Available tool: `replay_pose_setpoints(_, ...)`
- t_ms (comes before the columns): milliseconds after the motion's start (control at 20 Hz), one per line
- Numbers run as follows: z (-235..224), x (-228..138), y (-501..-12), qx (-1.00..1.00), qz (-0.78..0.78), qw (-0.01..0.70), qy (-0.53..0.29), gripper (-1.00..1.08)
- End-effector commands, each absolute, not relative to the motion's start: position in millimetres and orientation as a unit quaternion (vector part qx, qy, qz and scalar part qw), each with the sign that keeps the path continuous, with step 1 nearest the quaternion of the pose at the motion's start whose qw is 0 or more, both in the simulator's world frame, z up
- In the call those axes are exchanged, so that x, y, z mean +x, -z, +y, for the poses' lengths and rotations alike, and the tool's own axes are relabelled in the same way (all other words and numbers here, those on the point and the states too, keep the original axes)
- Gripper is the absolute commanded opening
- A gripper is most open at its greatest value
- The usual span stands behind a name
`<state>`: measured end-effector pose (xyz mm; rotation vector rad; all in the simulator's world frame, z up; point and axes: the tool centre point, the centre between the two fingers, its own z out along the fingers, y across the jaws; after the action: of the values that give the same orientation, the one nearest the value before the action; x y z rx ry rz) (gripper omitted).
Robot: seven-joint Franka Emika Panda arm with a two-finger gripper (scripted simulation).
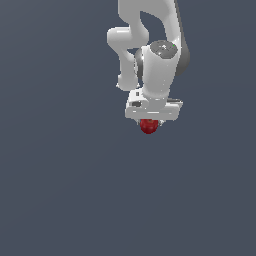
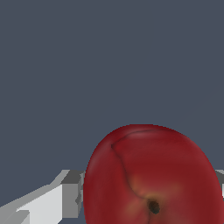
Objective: Pick up the object and move it to a goal position.
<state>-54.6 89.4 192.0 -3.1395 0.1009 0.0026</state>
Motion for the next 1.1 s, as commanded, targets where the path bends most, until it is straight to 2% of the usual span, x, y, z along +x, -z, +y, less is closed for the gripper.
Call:
replay_pose_setpoints(0,88,-49,-219,-0.999,0.032,0.0,0.0,-1.0)
replay_pose_setpoints(650,83,-21,-348,-0.999,0.032,0.0,0.0,-1.0)
replay_pose_setpoints(1050,81,-7,-400,-0.999,0.033,0.0,0.0,-1.0)
